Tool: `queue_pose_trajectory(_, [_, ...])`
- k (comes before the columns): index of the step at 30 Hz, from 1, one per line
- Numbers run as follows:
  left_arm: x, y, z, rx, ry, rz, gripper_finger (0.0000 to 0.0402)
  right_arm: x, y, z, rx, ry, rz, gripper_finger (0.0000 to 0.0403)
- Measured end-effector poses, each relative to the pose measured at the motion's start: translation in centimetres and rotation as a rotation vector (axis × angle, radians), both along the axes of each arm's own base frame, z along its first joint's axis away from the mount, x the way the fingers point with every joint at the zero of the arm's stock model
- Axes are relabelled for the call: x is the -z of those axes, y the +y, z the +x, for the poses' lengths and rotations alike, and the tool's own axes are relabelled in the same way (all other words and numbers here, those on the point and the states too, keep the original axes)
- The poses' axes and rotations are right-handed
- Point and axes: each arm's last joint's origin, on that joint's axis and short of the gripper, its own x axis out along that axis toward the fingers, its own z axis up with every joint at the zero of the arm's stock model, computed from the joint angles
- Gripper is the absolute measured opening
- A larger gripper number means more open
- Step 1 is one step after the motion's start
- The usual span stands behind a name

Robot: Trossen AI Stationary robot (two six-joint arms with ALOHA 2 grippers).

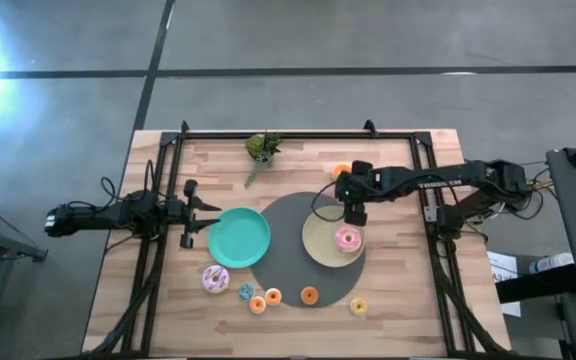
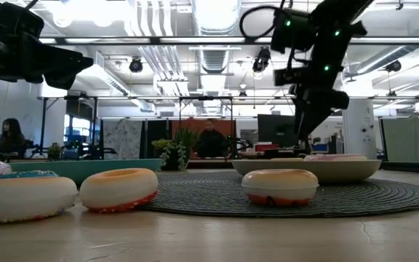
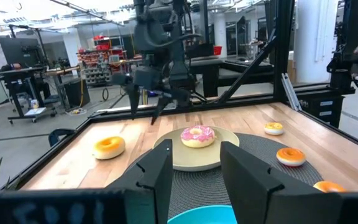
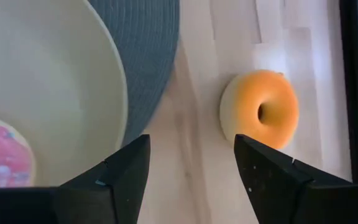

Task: Pick & Place donuts
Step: Put the black doughnut on the light brown plate

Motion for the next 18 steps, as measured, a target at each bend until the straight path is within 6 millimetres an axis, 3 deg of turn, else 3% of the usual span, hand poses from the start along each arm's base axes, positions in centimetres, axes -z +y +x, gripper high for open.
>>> queue_pose_trajectory(6, [0.0,0.0,0.0,0.0,0.0,0.0,0.011,1.4,-3.2,0.6,-0.178,0.07,-0.046,0.0226])
queue_pose_trajectory(10, [0.0,0.0,0.0,0.0,0.0,0.0,0.011,2.5,-5.5,0.6,-0.122,0.093,-0.039,0.0226])
queue_pose_trajectory(18, [0.0,0.0,0.0,0.0,0.0,0.0,0.011,1.2,-6.6,1.4,-0.073,0.01,0.002,0.0224])
